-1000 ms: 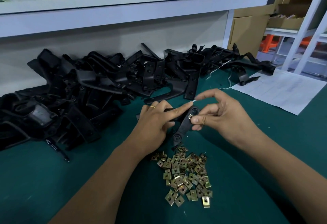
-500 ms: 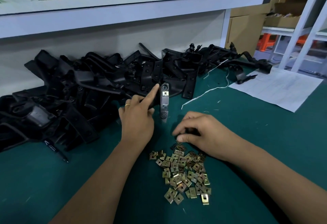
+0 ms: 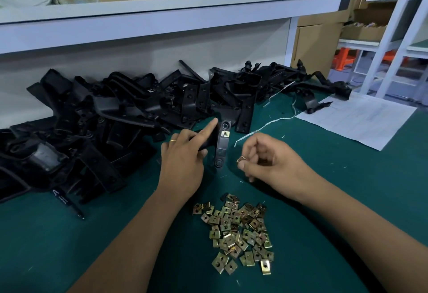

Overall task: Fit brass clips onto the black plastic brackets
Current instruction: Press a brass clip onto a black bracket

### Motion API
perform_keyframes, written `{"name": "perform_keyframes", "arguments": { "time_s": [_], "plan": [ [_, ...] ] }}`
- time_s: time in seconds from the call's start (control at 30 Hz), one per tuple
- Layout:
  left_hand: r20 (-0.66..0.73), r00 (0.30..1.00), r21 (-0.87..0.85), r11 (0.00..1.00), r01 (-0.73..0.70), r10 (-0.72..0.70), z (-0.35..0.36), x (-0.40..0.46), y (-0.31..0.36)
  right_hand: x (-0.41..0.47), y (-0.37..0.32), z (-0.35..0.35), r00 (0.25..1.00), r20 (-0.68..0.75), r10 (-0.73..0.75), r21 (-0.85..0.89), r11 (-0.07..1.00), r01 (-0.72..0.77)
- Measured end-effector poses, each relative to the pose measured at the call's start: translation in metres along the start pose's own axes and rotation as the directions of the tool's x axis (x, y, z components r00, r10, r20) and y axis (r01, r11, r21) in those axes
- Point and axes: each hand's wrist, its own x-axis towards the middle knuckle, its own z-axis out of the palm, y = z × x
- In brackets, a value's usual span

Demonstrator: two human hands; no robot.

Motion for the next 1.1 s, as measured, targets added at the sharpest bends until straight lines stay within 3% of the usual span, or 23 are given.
{"name": "perform_keyframes", "arguments": {
  "time_s": [0.17, 0.37, 0.4, 0.47, 0.53, 0.57, 0.8, 0.93, 1.03, 1.1],
  "plan": [
    [0.035, 0.999, 0.002, 1.0, -0.01, 0.01, 0.001, 0.001, 0.0, 0.003, 0.002, 0.001, 0.996, -0.082, 0.019, 0.239, 0.971, 0.001],
    [0.046, 0.999, -0.012, 1.0, -0.027, 0.028, 0.002, 0.0, 0.0, 0.006, 0.008, 0.008, 0.99, -0.089, 0.111, 0.371, 0.926, -0.07],
    [0.055, 0.998, -0.008, 0.999, -0.033, 0.033, 0.002, 0.0, 0.0, 0.006, 0.008, 0.008, 0.988, -0.098, 0.119, 0.327, 0.942, -0.081],
    [0.073, 0.996, 0.005, 0.999, -0.043, 0.043, 0.003, 0.001, -0.001, 0.006, 0.013, 0.008, 0.982, -0.157, 0.104, -0.004, 0.994, -0.106],
    [0.086, 0.995, 0.014, 0.999, -0.045, 0.043, 0.003, 0.001, -0.001, 0.007, 0.018, 0.007, 0.977, -0.206, 0.059, -0.389, 0.911, -0.137],
    [0.093, 0.995, 0.016, 0.999, -0.045, 0.043, 0.004, 0.001, -0.001, 0.008, 0.019, 0.007, 0.976, -0.213, 0.043, -0.487, 0.861, -0.145],
    [0.124, 0.991, 0.039, 0.998, -0.058, 0.053, 0.005, 0.001, -0.002, 0.009, 0.02, 0.001, 0.966, -0.244, 0.08, -0.61, 0.762, -0.217],
    [0.122, 0.991, 0.033, 0.997, -0.063, 0.059, 0.005, 0.001, -0.003, 0.005, 0.017, 0.001, 0.972, -0.219, 0.089, -0.404, 0.898, -0.174],
    [0.101, 0.993, -0.033, 0.998, -0.055, 0.059, 0.004, 0.001, -0.002, 0.006, 0.012, 0.009, 0.968, -0.188, 0.166, 0.027, 0.986, -0.163],
    [0.097, 0.991, -0.073, 0.994, -0.082, 0.088, 0.003, -0.001, 0.001, 0.008, 0.009, 0.018, 0.963, -0.158, 0.219, 0.296, 0.941, -0.166]
  ]
}}
